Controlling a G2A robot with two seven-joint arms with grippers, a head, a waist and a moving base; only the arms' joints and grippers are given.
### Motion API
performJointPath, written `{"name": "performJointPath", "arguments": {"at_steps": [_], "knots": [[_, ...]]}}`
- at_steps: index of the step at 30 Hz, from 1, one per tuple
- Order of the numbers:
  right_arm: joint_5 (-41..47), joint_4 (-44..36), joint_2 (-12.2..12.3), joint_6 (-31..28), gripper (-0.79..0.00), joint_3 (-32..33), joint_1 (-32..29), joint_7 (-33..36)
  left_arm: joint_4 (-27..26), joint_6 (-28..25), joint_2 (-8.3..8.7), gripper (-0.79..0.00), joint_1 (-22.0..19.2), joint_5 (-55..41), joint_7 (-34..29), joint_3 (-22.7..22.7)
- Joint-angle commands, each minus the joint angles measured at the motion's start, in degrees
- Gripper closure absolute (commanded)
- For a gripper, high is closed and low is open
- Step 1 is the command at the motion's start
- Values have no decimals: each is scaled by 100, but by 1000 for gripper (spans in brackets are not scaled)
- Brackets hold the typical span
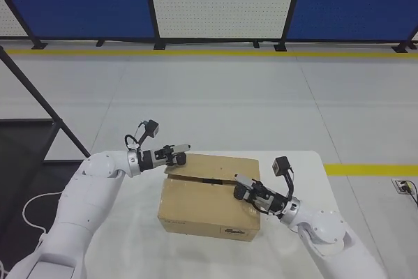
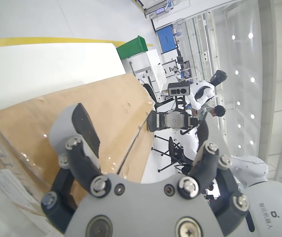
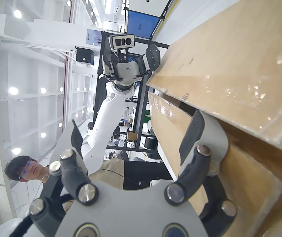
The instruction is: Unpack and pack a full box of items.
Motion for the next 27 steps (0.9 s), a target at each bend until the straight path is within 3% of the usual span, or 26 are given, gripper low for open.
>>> {"name": "performJointPath", "arguments": {"at_steps": [1, 11, 27], "knots": [[-11, -18, 11, 18, -785, 71, -7, 38, -56, 38, 12, -785, 35, 0, -38, 6], [-109, -121, 46, 203, -785, 284, -51, 167, -249, 93, 59, -785, 149, 38, -93, 42], [18, 471, -4, 534, -785, 224, 375, 514, -452, 112, 142, -785, 230, 10, -112, 45]]}}
